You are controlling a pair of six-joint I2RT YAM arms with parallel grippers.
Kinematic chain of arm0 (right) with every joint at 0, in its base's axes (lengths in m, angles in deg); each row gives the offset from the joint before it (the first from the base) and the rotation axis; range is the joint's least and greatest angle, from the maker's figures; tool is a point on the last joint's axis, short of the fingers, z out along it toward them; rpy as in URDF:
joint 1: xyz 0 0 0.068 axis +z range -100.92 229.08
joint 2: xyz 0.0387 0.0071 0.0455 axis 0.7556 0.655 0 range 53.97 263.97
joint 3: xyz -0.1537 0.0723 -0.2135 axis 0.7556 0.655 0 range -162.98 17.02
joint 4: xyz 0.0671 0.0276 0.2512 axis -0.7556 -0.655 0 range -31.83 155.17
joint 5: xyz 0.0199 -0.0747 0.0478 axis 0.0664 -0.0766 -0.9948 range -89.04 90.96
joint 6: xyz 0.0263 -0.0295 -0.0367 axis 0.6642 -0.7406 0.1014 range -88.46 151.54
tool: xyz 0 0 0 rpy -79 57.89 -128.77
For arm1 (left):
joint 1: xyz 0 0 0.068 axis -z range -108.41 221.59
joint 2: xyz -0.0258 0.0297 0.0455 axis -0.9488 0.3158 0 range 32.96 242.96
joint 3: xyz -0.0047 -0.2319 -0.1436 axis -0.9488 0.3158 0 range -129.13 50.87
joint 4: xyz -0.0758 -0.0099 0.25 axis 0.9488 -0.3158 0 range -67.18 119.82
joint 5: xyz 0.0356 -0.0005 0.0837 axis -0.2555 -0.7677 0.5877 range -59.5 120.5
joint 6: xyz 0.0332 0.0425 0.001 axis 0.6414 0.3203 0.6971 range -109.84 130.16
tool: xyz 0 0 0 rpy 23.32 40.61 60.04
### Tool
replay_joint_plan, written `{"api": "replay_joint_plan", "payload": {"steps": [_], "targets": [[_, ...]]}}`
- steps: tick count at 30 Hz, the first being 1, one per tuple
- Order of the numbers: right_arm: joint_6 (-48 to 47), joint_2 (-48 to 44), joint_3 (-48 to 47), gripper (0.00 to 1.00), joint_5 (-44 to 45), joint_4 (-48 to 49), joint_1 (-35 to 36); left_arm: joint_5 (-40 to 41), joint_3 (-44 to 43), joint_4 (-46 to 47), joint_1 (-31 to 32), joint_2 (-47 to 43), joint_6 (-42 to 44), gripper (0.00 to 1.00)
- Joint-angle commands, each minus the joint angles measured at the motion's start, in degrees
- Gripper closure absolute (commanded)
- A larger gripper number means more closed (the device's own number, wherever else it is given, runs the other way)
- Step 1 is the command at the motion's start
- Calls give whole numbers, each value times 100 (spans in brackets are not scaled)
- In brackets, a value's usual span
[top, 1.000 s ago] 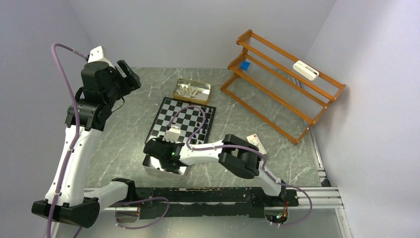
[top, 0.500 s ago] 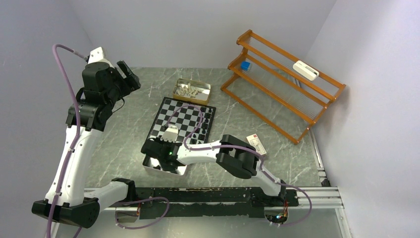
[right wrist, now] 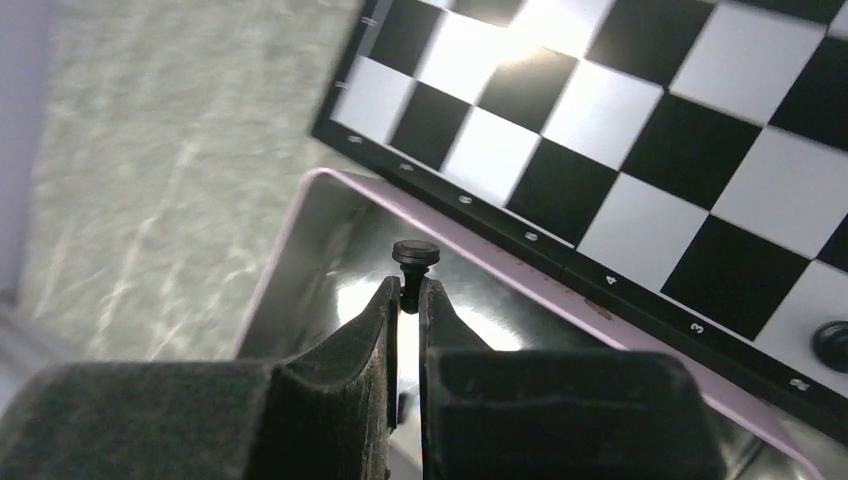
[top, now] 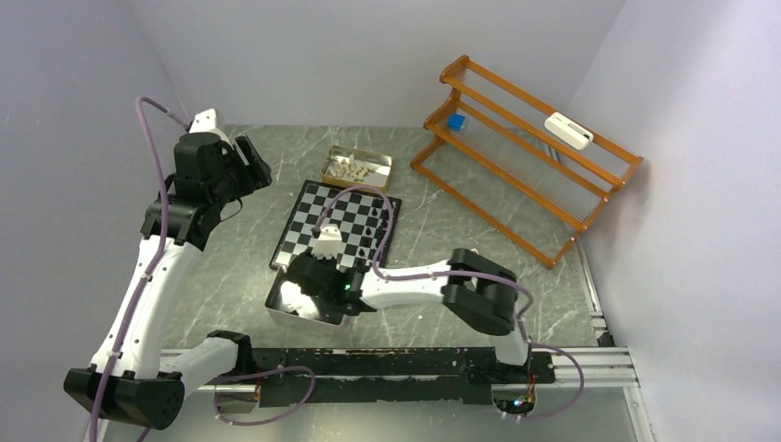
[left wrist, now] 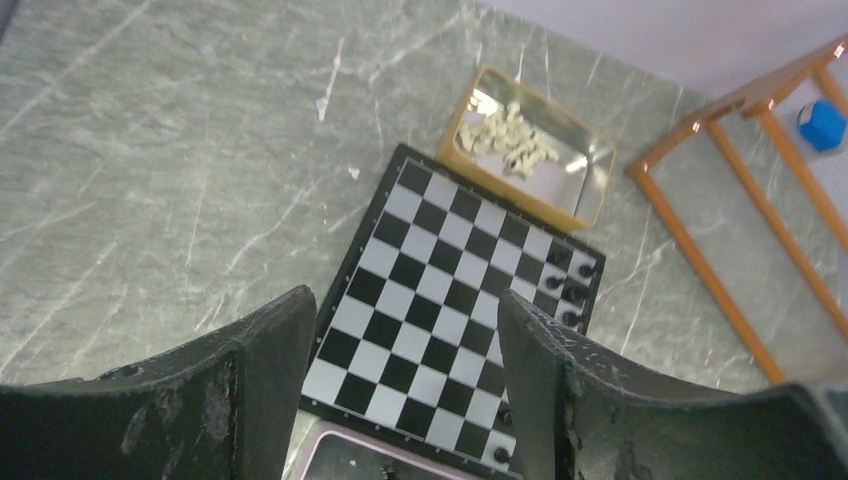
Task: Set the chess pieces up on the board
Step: Pick up the chess piece from the storage box, then place the chess piece on the chessboard.
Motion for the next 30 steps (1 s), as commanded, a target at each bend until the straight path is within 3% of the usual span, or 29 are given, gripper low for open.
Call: {"api": "replay_joint_plan", "payload": {"steps": [1, 7, 14, 19, 27, 30], "targets": [[-1378, -1015, 385, 93, -428, 1068, -28, -772, 340, 208, -17, -50, 367, 29], [-2864, -2165, 1169, 92, -1128, 1225, -56, -2028, 358, -283, -13, 136, 932, 34], [-3418, -3439, 2318, 92, -1798, 1715, -130, -3608, 713, -499, -11, -68, 1146, 38], [-3571, -4151, 2796, 92, -2037, 1783, -262, -5003, 1416, 39, -3, -364, 685, 36], [-4239, -4610, 3049, 90, -2147, 1574, -434, -6299, 2134, 860, 199, -414, 113, 32], [-4410, -4613, 2990, 90, -2197, 1434, -443, -6362, 2150, 882, 346, -377, 113, 30]]}}
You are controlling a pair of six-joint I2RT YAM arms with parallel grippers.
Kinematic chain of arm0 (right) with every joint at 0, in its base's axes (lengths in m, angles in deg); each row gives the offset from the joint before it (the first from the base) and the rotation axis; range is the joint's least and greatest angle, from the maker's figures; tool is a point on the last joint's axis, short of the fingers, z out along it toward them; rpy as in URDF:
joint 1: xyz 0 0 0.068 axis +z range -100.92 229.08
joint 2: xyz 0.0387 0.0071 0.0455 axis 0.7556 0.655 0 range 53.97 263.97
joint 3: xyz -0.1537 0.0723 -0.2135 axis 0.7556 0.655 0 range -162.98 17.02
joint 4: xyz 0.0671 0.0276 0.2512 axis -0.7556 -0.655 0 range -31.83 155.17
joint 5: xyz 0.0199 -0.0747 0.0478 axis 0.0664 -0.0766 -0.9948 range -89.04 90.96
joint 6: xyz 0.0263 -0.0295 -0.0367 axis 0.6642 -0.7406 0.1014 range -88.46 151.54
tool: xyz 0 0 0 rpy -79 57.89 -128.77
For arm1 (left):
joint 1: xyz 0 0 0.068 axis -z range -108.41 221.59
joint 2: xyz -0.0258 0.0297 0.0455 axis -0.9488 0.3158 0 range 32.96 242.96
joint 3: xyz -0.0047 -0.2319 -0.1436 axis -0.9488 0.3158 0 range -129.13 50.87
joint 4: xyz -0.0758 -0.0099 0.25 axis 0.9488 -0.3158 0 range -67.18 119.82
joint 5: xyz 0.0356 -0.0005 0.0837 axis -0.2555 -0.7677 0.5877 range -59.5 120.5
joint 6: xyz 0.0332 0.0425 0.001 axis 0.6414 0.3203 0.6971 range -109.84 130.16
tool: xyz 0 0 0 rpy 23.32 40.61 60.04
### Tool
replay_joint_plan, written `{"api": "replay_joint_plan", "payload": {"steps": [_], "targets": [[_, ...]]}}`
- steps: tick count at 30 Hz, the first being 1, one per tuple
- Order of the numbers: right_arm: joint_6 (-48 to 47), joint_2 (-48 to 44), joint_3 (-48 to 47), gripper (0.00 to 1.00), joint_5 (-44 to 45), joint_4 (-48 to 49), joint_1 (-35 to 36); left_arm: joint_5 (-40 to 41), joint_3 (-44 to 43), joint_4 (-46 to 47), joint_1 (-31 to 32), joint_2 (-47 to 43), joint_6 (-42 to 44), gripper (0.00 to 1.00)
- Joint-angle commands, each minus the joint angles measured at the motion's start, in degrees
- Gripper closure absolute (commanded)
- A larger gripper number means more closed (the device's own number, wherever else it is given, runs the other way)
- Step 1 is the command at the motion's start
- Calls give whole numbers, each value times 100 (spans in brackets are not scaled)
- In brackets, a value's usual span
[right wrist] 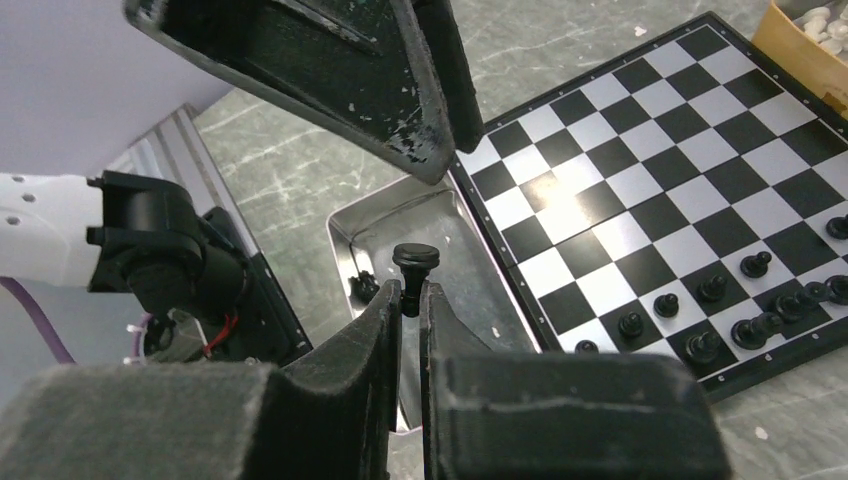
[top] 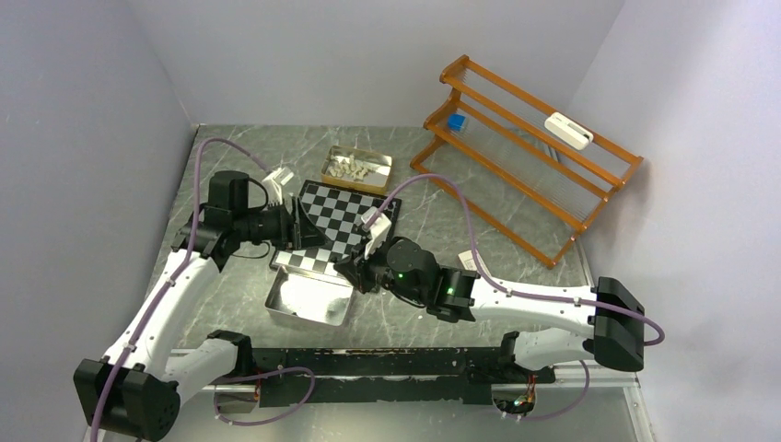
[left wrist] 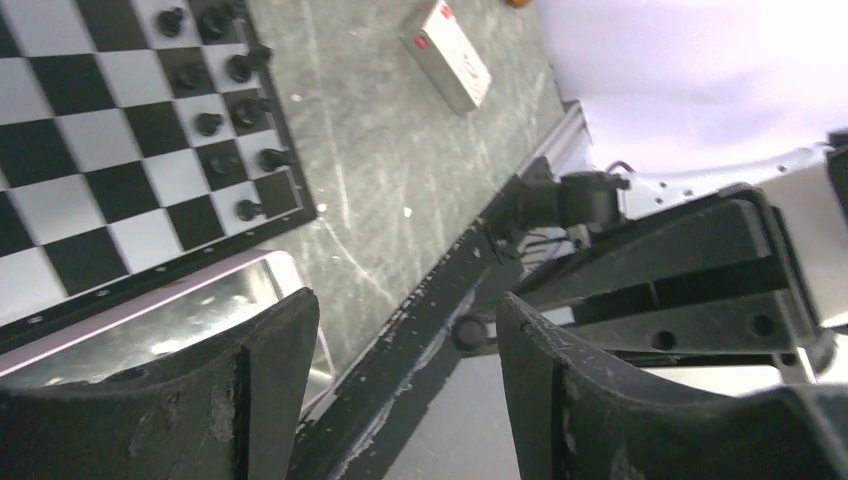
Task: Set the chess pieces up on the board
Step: Place the chess piece on the chessboard.
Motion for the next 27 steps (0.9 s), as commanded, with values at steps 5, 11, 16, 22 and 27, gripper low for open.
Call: {"api": "replay_joint_plan", "payload": {"steps": [5, 11, 16, 22, 27], "targets": [[-462, -113, 9, 89, -169, -83, -47, -768, 95, 295, 309, 31, -104, 34], [-370, -213, 147, 89, -48, 111, -52, -646, 266, -101, 327, 37, 120, 41], [-308, -244, 242, 89, 60, 258, -61, -865, 517, 221, 337, -75, -148, 39], [-256, -163, 221, 89, 9, 304, -61, -1074, 804, 650, 346, -157, -488, 38], [-274, -121, 216, 89, -45, 378, -61, -1058, 879, 770, 357, -123, -605, 38]]}}
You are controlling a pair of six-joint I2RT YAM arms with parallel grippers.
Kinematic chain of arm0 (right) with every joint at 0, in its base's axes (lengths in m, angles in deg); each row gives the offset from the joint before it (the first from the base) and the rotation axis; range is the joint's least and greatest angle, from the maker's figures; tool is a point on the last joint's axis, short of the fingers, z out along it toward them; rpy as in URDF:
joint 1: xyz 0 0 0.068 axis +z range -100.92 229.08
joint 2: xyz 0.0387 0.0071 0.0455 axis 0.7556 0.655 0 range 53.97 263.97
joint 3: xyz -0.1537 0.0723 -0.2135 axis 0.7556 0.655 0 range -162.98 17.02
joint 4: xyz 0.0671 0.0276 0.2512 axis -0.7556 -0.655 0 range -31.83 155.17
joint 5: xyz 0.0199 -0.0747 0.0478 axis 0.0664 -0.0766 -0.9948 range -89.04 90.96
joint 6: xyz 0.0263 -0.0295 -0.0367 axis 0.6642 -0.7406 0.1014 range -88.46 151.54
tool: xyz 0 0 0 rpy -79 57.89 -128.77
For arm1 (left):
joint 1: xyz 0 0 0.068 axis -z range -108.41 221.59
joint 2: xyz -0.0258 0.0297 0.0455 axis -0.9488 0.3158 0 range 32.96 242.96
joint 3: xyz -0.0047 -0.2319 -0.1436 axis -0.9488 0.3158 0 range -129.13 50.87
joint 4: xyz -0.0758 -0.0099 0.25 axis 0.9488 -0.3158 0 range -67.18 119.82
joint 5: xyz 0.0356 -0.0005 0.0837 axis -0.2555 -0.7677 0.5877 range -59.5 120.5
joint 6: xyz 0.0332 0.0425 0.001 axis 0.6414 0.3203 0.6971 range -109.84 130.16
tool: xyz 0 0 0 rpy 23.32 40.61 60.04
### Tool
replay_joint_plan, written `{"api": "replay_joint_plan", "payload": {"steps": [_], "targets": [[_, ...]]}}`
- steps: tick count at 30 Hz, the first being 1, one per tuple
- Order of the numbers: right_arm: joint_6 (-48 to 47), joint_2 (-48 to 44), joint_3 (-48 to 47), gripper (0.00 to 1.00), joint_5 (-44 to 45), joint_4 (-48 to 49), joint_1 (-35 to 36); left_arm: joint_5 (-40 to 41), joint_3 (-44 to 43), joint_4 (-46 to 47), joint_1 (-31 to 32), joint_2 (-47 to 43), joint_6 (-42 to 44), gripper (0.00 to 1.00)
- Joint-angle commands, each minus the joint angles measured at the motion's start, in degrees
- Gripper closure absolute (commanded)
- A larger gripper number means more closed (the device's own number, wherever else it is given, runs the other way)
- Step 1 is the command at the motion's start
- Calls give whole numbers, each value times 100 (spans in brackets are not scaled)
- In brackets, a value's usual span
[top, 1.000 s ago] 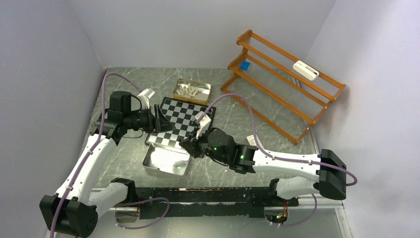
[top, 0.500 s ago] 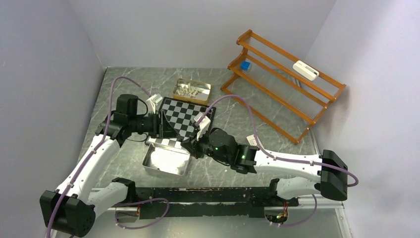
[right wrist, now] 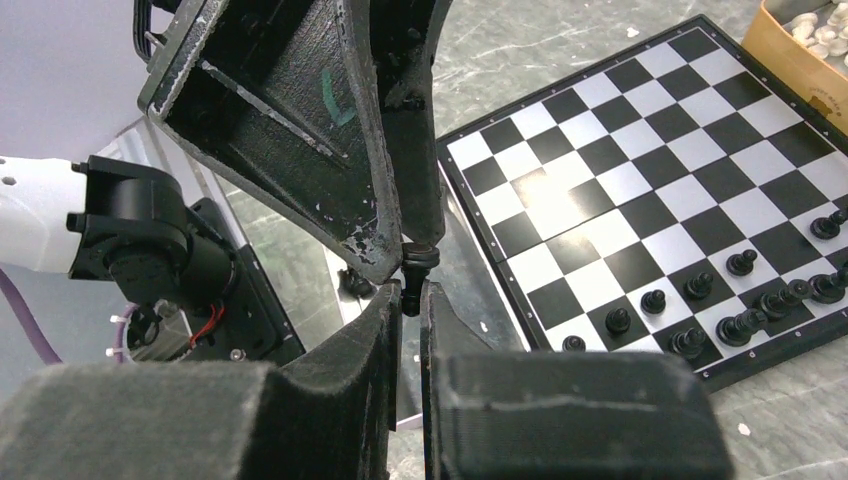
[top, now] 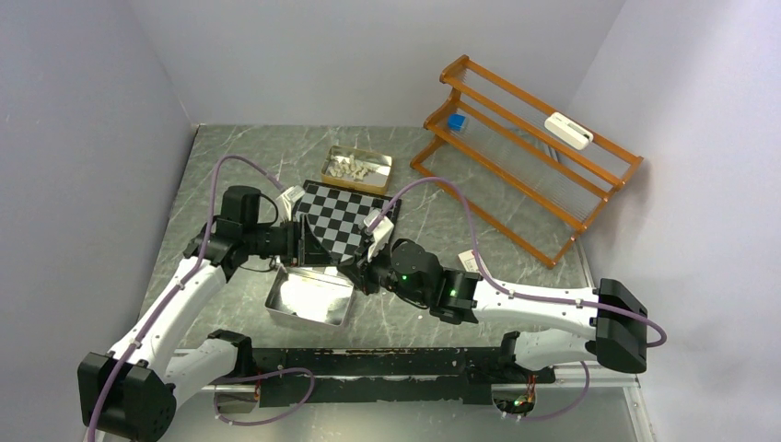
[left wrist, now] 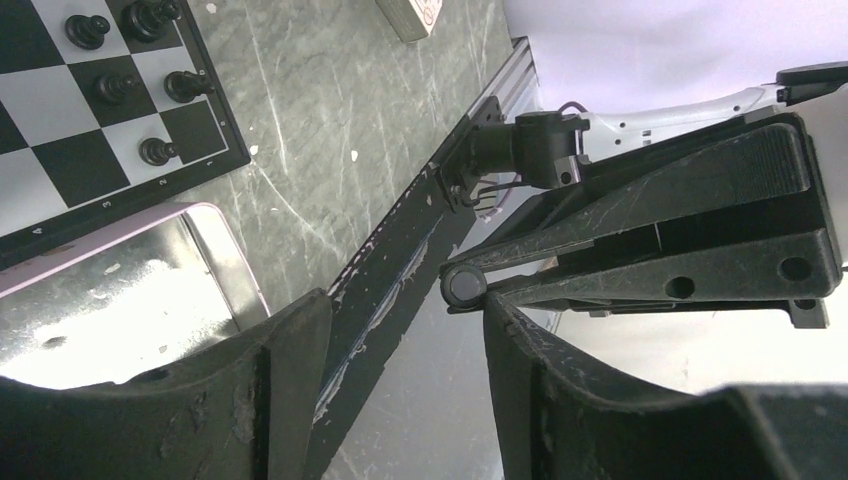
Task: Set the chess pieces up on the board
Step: Place the chess piece on the chessboard.
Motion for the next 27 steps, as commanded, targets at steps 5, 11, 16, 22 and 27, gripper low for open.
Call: {"api": "replay_joint_plan", "payload": {"steps": [5, 11, 16, 22, 27], "targets": [[-39, 105, -35, 89, -101, 285, -32, -223, 111, 472, 42, -24, -390, 42], [-47, 225, -83, 89, -115, 341, -32, -330, 226, 743, 68, -95, -680, 52], [-33, 286, -62, 89, -69, 442, -29, -328, 193, 459, 95, -39, -506, 59], [-29, 377, -68, 87, -63, 494, -29, -307, 240, 321, 104, -35, -488, 70], [-13, 403, -54, 82, 61, 485, -42, -279, 251, 306, 104, -18, -547, 78]]}}
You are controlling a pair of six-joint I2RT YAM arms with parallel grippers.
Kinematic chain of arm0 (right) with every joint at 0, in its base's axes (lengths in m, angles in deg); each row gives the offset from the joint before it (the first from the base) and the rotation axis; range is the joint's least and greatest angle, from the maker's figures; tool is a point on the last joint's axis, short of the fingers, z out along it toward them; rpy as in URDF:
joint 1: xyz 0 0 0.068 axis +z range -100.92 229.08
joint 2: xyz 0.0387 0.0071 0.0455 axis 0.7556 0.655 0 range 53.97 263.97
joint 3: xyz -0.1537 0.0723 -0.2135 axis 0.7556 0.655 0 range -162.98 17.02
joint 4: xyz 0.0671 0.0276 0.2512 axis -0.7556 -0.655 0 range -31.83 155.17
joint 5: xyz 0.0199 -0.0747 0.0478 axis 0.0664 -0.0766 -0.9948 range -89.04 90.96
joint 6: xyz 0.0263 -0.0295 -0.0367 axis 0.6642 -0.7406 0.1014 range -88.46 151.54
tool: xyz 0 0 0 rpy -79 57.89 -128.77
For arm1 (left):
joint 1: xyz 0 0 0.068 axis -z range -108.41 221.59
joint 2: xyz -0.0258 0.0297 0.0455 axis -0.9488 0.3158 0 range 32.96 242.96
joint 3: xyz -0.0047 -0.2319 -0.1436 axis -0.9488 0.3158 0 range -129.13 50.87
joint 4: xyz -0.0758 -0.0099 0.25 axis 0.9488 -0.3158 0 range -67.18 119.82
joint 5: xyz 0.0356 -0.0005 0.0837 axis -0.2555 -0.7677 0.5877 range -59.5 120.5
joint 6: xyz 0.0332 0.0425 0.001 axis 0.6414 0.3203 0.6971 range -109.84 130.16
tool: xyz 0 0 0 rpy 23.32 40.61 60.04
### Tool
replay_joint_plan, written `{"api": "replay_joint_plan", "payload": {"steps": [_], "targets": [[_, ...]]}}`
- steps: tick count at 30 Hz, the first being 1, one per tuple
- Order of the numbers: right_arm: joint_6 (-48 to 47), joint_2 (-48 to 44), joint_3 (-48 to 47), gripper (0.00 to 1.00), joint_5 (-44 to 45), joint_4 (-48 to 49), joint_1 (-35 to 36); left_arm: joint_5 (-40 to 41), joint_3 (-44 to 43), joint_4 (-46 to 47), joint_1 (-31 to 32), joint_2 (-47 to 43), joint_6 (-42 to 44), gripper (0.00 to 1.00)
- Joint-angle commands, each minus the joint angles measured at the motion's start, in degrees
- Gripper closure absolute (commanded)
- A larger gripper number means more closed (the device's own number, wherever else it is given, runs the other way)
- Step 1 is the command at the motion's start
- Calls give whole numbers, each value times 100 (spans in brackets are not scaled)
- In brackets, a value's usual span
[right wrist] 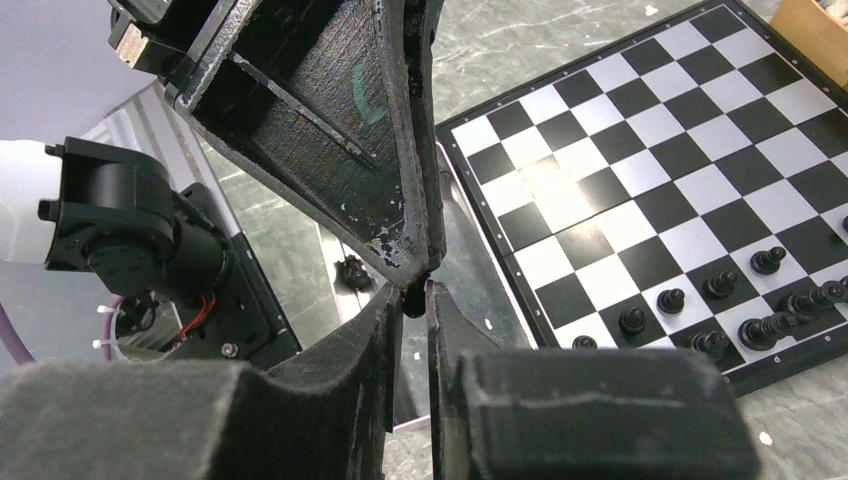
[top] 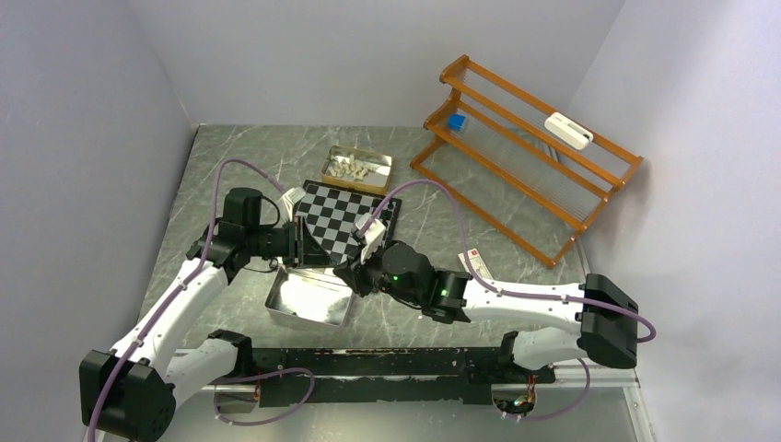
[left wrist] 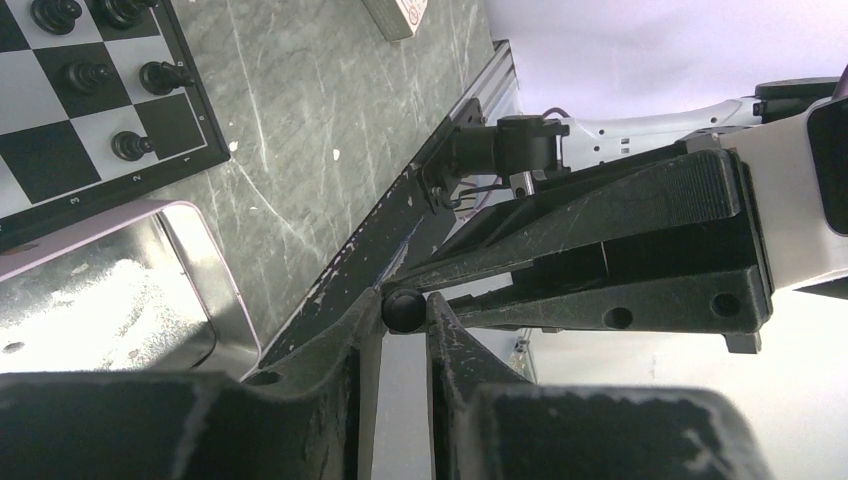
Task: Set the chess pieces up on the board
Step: Place the chess piece on the chessboard.
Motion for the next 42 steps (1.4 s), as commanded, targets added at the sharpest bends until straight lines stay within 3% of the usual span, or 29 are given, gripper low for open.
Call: {"api": "replay_joint_plan", "payload": {"steps": [1, 4, 10, 18, 24, 26, 32, 37, 42], "targets": [[-13, 25, -33, 81, 182, 287, -39, -147, 36, -112, 58, -26, -50, 79], [30, 6, 26, 79, 225, 328, -57, -91, 68, -98, 57, -22, -108, 82], [349, -208, 361, 63, 304, 662, -112, -93, 326, 531, 57, -68, -870, 85], [1838, -1205, 1728, 52, -19, 2726, -492, -204, 572, 1953, 57, -249, -2513, 86], [2145, -1268, 1803, 35, -37, 3286, -551, -130, 714, 2970, 58, -400, -3694, 86], [1960, -1092, 1642, 35, -59, 3270, -552, -87, 851, 3590, 58, -446, -4219, 86], [2153, -630, 1704, 56, 123, 4222, -551, 41, 1288, 5342, 58, -411, -5713, 87], [2282, -457, 1721, 65, 148, 4742, -555, 62, 1314, 5322, 57, -389, -5756, 87], [2397, -318, 1664, 67, 201, 4888, -556, 112, 1566, 5703, 58, -426, -6052, 87]]}}
